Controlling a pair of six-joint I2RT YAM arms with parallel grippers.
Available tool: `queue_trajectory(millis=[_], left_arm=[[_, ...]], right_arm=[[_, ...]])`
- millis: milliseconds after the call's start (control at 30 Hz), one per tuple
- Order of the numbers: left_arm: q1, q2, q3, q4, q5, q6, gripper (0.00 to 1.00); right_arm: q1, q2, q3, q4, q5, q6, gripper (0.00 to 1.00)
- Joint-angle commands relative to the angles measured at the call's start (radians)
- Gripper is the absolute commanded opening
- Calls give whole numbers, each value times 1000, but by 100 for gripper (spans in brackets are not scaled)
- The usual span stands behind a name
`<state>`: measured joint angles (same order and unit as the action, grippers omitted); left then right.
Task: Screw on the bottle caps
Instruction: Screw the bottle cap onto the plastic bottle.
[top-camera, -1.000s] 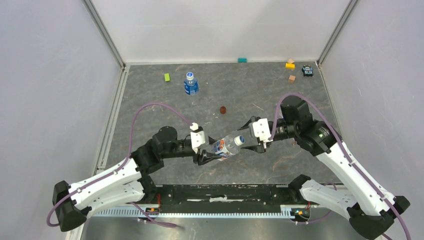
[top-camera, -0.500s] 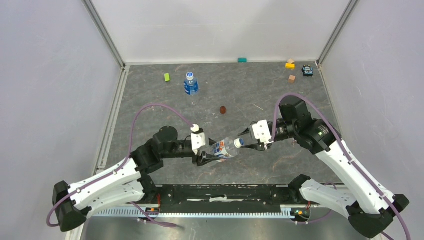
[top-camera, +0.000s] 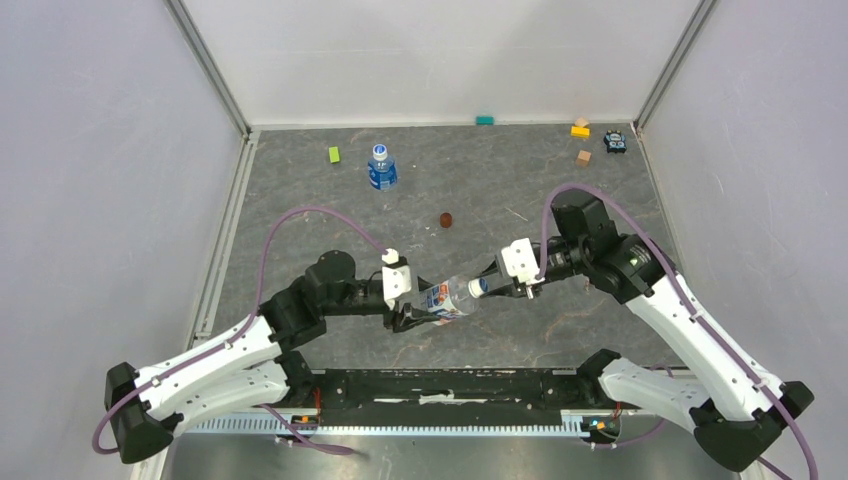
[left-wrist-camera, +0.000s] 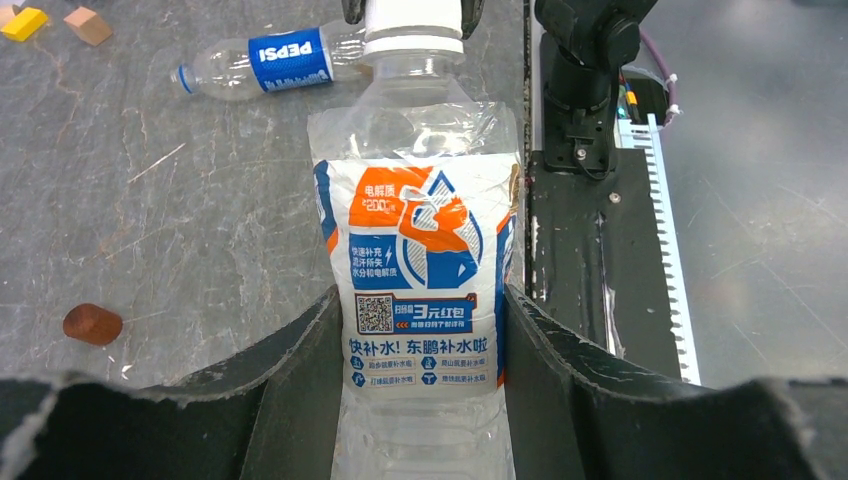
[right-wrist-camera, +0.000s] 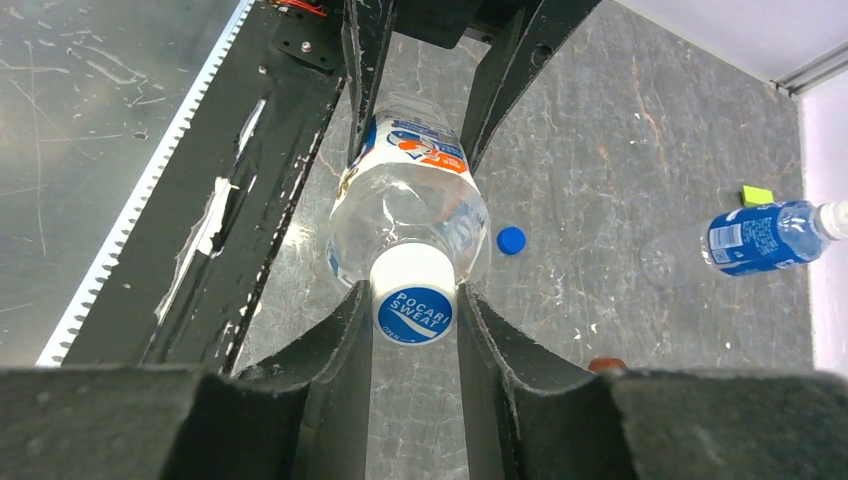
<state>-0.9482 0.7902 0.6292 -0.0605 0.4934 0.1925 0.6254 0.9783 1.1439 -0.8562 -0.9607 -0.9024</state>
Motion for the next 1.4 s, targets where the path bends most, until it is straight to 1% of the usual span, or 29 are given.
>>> queue_trajectory(millis=[0, 133, 233, 300, 367, 500, 567, 633, 833, 967, 1100, 1200, 1267, 1367], left_arm=[[3, -7, 55, 49, 2, 44, 2], [2, -5, 68, 72, -67, 70, 2], [-6, -7, 67, 132, -130, 98, 2], [-22, -4, 62, 178, -190, 117, 2], [-48, 2, 53, 231, -258, 133, 2], [-122, 26, 37, 303, -407, 223, 2], [-166, 40, 33, 324, -488, 285, 2], [-203, 51, 24, 355, -569, 339, 2], [-317, 80, -34, 491, -742, 526, 2], [-419, 119, -64, 597, -879, 685, 2], [-516, 178, -101, 713, -983, 830, 2], [-577, 231, -130, 808, -1052, 932, 2], [-605, 261, -146, 867, -1089, 979, 2], [-630, 291, -157, 887, -1121, 1010, 2]], right_arm=[[-4, 27, 32, 10, -14, 73, 0], [-3, 57, 16, 35, 20, 193, 0], [-3, 76, -26, 98, 66, 344, 0], [-4, 77, -74, 185, 103, 493, 0], [-3, 65, -141, 306, 168, 683, 0], [-3, 30, -277, 544, 267, 1040, 0], [-3, 15, -327, 625, 305, 1163, 0], [-3, 9, -367, 681, 325, 1250, 0], [-3, 12, -515, 909, 297, 1577, 0], [-3, -15, -606, 1012, 361, 1734, 0], [-3, -37, -653, 1025, 433, 1834, 0], [-4, -48, -699, 1063, 438, 1924, 0], [-3, -53, -733, 1109, 433, 1979, 0], [-3, -63, -757, 1122, 445, 2003, 0]])
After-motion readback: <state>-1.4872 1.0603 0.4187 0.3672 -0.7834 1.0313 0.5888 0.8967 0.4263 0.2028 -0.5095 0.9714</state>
